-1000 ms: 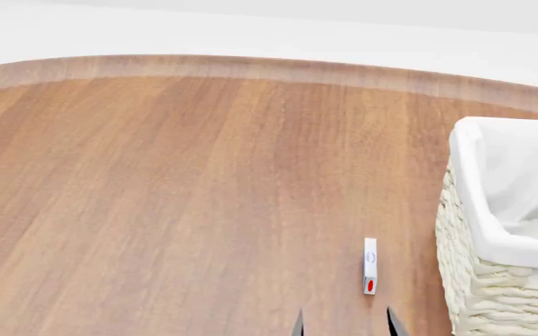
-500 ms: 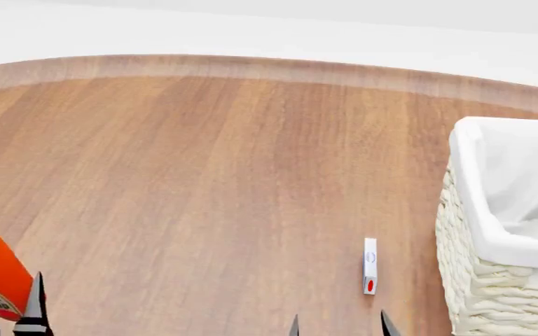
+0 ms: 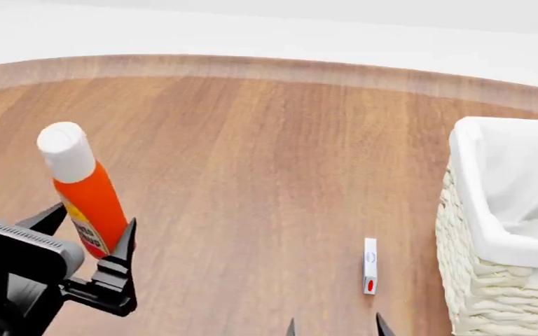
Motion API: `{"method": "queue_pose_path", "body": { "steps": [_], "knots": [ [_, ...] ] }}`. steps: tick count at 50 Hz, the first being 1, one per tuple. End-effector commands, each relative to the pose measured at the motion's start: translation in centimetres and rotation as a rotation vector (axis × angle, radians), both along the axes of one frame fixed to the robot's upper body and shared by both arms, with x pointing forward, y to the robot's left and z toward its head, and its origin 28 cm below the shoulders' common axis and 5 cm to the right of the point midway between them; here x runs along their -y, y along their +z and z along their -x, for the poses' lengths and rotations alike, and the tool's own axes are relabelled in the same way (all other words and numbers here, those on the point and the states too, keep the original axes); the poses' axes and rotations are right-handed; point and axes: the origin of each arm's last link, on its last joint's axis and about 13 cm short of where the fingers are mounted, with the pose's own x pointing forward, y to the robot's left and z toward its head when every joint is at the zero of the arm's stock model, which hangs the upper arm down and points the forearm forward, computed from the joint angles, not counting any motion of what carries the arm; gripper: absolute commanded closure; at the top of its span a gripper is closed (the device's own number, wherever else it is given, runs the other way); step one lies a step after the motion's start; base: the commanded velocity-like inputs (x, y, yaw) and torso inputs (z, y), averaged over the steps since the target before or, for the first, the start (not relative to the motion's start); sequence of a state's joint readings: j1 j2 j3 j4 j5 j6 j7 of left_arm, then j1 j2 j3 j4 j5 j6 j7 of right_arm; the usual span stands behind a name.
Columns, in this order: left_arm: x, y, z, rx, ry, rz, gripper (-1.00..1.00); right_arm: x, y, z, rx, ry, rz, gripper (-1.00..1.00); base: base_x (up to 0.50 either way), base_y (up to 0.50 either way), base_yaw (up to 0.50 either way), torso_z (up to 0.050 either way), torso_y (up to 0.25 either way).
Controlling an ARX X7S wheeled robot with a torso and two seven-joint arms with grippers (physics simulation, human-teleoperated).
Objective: Pick up the ketchup, and put it in the basket.
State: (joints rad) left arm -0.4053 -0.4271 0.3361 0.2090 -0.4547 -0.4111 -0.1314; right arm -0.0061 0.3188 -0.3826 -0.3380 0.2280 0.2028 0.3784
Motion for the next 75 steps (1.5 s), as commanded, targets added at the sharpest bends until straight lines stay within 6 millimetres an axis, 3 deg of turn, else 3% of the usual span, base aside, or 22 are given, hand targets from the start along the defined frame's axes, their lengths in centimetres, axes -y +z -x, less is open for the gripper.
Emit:
{"method": "queue_pose_path", "body": {
  "steps": [1, 14, 26, 38, 55, 63, 75],
  "knots": [
    [1.3, 1.5, -2.7, -0.017, -0.165, 0.019, 1.0, 0.0, 0.1, -0.2, 0.017, 0.005, 0.0, -1.0, 0.0, 0.0, 0.0, 0.0, 0.0],
    [2.0, 2.7, -7.1, -0.048, -0.343, 0.026, 1.0, -0.1, -0.1, -0.1, 0.017, 0.012, 0.006, -1.0, 0.0, 0.0, 0.0, 0.0, 0.001],
    [2.2, 3.6, -9.7, -0.078, -0.441, 0.069, 1.0, -0.1, -0.1, -0.1, 0.012, 0.017, 0.003, -1.0, 0.0, 0.0, 0.0, 0.0, 0.001],
    [2.7, 4.3, -10.6, -0.138, -0.7, 0.115, 1.0, -0.1, 0.0, -0.2, 0.012, 0.012, -0.004, -1.0, 0.0, 0.0, 0.0, 0.0, 0.0],
    [3.4, 4.6, -11.5, -0.155, -0.804, 0.125, 1.0, 0.0, 0.1, -0.4, -0.007, 0.015, -0.026, -1.0, 0.0, 0.0, 0.0, 0.0, 0.001],
    [3.3, 4.7, -11.9, -0.153, -0.803, 0.118, 1.0, 0.4, 2.1, -0.5, -0.04, 0.021, -0.099, -1.0, 0.0, 0.0, 0.0, 0.0, 0.0],
    [3.3, 4.8, -11.9, -0.147, -0.823, 0.109, 1.0, 0.9, 7.2, 1.4, -0.116, 0.102, -0.113, -1.0, 0.0, 0.0, 0.0, 0.0, 0.001]
  ]
}}
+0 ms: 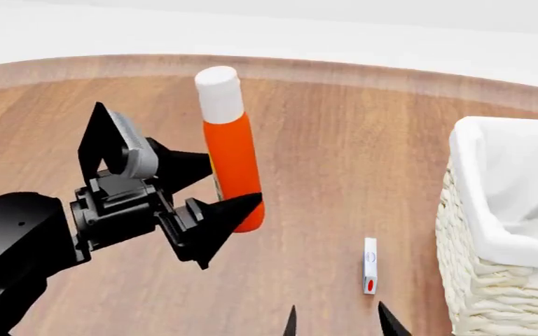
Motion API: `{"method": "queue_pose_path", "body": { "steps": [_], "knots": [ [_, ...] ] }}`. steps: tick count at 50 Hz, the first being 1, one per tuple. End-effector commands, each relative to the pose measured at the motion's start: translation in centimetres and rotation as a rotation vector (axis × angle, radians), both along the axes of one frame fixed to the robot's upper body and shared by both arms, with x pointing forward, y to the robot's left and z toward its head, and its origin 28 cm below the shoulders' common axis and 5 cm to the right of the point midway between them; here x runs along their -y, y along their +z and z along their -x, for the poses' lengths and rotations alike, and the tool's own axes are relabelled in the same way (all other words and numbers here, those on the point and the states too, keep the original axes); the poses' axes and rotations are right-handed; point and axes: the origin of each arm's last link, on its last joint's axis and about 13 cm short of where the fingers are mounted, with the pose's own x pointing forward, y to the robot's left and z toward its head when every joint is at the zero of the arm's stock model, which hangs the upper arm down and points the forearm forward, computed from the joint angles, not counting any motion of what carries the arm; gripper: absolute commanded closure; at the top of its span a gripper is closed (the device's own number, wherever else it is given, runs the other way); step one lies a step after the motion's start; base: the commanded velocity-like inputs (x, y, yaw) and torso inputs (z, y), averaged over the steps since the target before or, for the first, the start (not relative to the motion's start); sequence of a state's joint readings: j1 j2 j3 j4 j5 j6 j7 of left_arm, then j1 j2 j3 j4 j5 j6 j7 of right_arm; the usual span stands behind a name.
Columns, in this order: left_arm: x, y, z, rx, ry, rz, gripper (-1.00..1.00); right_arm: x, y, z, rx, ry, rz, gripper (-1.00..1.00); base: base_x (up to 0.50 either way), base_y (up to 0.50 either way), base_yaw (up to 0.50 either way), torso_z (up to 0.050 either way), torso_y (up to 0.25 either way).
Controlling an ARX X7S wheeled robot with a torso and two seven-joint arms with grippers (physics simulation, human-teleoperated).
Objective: Pick up the ketchup, and put it in the basket.
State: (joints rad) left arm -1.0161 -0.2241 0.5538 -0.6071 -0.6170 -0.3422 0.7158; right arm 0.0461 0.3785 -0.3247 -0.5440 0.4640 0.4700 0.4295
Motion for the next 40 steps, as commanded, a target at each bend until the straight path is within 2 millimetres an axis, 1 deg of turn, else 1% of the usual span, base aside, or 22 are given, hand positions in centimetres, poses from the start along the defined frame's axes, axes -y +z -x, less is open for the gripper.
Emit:
{"method": "queue_pose_path", "body": {
  "steps": [1, 4, 5, 6, 9, 12, 17, 29, 37, 40],
  "knots": [
    [0.6, 0.5, -0.2, 0.02, -0.047, 0.036, 1.0, 0.5, 4.2, 1.3, -0.034, 0.075, -0.025, -1.0, 0.0, 0.0, 0.0, 0.0, 0.0],
    [0.5, 0.4, -0.2, 0.018, -0.047, 0.039, 1.0, 0.7, 5.5, 1.5, -0.051, 0.088, -0.058, -1.0, 0.0, 0.0, 0.0, 0.0, 0.0],
    [0.5, 0.4, -0.2, 0.017, -0.047, 0.037, 1.0, 0.8, 6.0, 1.6, -0.053, 0.096, -0.054, -1.0, 0.0, 0.0, 0.0, 0.0, 0.0],
    [0.5, 0.4, -0.2, 0.017, -0.054, 0.036, 1.0, 0.9, 7.4, 1.8, -0.057, 0.118, -0.06, -1.0, 0.0, 0.0, 0.0, 0.0, 0.0],
    [0.5, 0.3, -0.1, 0.018, -0.054, 0.036, 1.0, 1.0, 8.8, 2.0, -0.058, 0.137, -0.065, -1.0, 0.0, 0.0, 0.0, 0.0, 0.0],
    [0.4, 0.2, 0.0, 0.015, -0.057, 0.033, 1.0, 1.1, 9.6, 2.1, -0.055, 0.148, -0.058, -1.0, 0.0, 0.0, 0.0, 0.0, 0.0],
    [0.4, 0.1, 0.2, 0.011, -0.064, 0.034, 1.0, 1.3, 11.5, 1.8, -0.047, 0.171, -0.057, -1.0, 0.0, 0.0, 0.0, 0.0, 0.0],
    [0.5, 0.1, 0.3, 0.006, -0.084, 0.026, 1.0, 0.9, 14.8, 1.0, -0.027, 0.225, -0.032, -1.0, 0.0, 0.0, 0.0, 0.0, 0.001],
    [0.4, 0.4, 0.5, 0.011, -0.092, 0.015, 1.0, 0.5, 16.3, -0.2, -0.026, 0.253, -0.021, -1.0, 0.0, 0.0, 0.0, 0.0, 0.0],
    [0.4, 0.4, 0.5, 0.012, -0.092, 0.015, 1.0, 0.4, 16.5, -0.6, -0.026, 0.258, -0.019, -1.0, 0.0, 0.0, 0.0, 0.0, 0.0]
  ]
}}
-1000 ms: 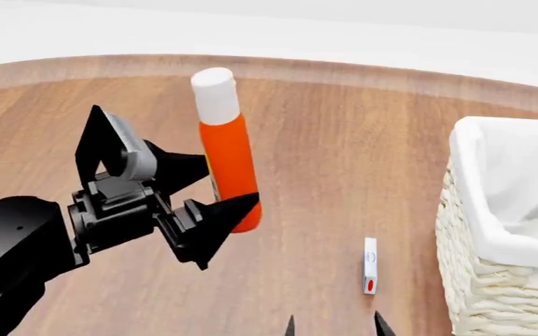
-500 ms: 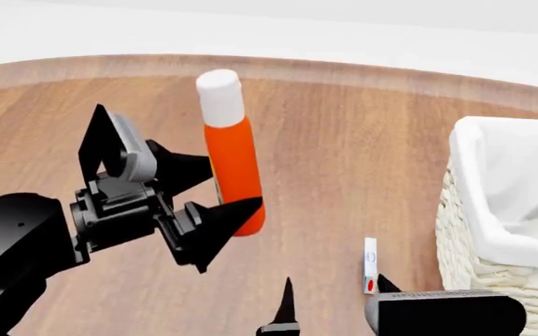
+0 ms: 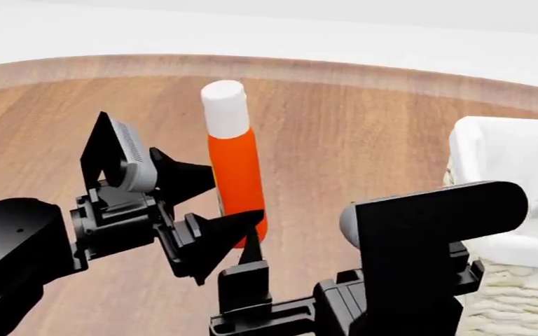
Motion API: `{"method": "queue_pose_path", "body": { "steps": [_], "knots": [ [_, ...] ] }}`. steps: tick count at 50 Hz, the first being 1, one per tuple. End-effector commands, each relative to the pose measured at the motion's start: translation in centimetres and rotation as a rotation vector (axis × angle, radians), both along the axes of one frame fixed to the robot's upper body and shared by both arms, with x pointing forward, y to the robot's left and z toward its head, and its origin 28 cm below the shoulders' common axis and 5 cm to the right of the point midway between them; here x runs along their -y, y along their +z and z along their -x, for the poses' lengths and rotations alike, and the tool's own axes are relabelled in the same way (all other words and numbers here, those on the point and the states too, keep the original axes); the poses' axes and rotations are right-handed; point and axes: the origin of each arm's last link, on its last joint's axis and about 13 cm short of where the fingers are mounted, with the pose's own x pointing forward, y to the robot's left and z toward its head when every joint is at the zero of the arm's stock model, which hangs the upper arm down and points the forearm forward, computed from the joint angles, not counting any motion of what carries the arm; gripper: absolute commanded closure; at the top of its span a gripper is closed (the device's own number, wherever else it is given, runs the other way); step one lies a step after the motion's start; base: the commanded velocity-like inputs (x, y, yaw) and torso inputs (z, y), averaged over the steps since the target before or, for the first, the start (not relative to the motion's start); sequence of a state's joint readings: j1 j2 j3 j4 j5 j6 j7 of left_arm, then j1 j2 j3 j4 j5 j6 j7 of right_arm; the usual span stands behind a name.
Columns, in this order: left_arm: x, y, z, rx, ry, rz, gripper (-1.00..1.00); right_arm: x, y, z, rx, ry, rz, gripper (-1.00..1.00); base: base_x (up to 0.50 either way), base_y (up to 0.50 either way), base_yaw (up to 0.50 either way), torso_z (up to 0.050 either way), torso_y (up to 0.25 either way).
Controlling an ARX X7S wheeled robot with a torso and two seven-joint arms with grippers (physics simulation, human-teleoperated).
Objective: Pick up the ketchup, and put it in the basket.
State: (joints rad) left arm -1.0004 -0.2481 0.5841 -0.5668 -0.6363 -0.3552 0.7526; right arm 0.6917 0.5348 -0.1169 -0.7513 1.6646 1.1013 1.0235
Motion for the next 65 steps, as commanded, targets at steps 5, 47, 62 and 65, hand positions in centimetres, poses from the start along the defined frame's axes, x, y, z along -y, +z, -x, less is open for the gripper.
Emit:
{"method": "queue_pose_path", "body": {
  "steps": [5, 47, 62, 65],
  "knots": [
    [0.5, 0.7, 0.1, 0.02, -0.039, 0.027, 1.0, -0.6, 2.9, -1.9, 0.032, 0.058, -0.002, -1.0, 0.0, 0.0, 0.0, 0.0, 0.0],
    [1.1, 0.2, 0.5, 0.009, -0.072, 0.001, 1.0, -2.4, 4.7, -7.6, -0.05, 0.148, -0.095, -1.0, 0.0, 0.0, 0.0, 0.0, 0.0],
    [1.2, 0.2, 0.7, 0.009, -0.082, 0.0, 1.0, -2.8, 4.6, -9.4, -0.073, 0.148, -0.095, -1.0, 0.0, 0.0, 0.0, 0.0, 0.001],
    [1.2, 0.3, 0.7, 0.011, -0.084, 0.001, 1.0, -2.9, 4.4, -9.7, -0.079, 0.147, -0.092, -1.0, 0.0, 0.0, 0.0, 0.0, 0.0]
  ]
}}
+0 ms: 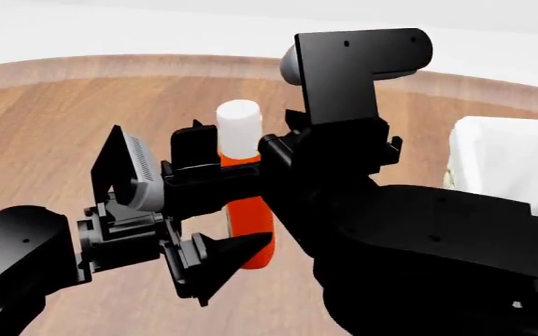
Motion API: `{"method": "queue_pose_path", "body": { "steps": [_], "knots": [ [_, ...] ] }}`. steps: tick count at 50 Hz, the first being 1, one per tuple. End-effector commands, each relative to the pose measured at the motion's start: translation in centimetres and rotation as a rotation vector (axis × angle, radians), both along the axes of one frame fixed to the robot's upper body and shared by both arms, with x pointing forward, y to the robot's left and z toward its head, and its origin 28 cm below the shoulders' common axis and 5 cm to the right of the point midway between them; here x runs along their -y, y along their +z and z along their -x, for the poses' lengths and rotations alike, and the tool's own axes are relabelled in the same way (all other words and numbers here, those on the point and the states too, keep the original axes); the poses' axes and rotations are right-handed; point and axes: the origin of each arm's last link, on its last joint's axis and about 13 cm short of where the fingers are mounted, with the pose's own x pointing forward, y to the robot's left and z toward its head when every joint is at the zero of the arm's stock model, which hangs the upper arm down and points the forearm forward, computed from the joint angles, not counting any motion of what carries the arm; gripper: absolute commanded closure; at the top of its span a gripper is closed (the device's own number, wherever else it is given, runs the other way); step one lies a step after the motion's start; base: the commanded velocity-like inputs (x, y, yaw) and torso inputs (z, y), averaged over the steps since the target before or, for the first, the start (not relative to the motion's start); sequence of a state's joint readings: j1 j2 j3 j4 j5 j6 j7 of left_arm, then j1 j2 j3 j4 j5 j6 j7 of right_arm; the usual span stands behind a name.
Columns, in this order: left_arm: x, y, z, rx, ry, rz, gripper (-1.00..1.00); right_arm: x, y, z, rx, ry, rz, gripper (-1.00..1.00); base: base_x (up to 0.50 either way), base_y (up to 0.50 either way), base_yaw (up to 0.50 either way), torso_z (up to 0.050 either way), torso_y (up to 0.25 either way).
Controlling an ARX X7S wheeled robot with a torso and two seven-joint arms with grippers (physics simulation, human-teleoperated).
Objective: Pick up the ketchup, and put it in the basket.
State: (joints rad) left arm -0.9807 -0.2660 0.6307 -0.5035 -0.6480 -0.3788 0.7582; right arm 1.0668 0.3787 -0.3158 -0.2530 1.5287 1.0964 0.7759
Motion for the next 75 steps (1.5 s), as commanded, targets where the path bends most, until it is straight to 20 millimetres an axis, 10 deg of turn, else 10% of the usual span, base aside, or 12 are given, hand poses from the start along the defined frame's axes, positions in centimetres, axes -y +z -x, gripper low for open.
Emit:
{"method": "queue_pose_path", "body": {
  "steps": [1, 32, 33, 57, 58, 75],
  "knots": [
    [0.7, 0.6, 0.0, 0.017, -0.031, 0.038, 1.0, -0.5, -0.1, -1.4, -0.002, 0.012, -0.022, -1.0, 0.0, 0.0, 0.0, 0.0, 0.0],
    [0.5, 0.6, -0.1, 0.018, -0.031, 0.034, 1.0, -0.9, -2.0, -3.6, -0.057, 0.01, 0.0, -1.0, 0.0, 0.0, 0.0, 0.0, 0.0],
    [0.5, 0.5, -0.1, 0.018, -0.031, 0.034, 1.0, -0.9, -2.0, -3.6, -0.055, 0.007, 0.001, 1.0, 0.0, 0.0, 0.0, 0.0, 0.0],
    [0.4, -0.3, -0.1, 0.008, -0.027, 0.013, 1.0, -0.7, -2.3, -3.9, -0.044, -0.014, 0.026, 1.0, 0.0, 0.0, 0.0, 0.0, 0.0],
    [0.5, -0.4, -0.1, 0.007, -0.023, 0.003, -1.0, -0.6, -2.3, -4.0, -0.042, -0.016, 0.028, 1.0, 0.0, 0.0, 0.0, 0.0, 0.0],
    [0.5, -0.4, 0.5, 0.018, -0.067, -0.02, -1.0, 0.4, -2.4, -5.5, -0.008, -0.057, 0.032, 1.0, 0.0, 0.0, 0.0, 0.0, 0.001]
  ]
}}
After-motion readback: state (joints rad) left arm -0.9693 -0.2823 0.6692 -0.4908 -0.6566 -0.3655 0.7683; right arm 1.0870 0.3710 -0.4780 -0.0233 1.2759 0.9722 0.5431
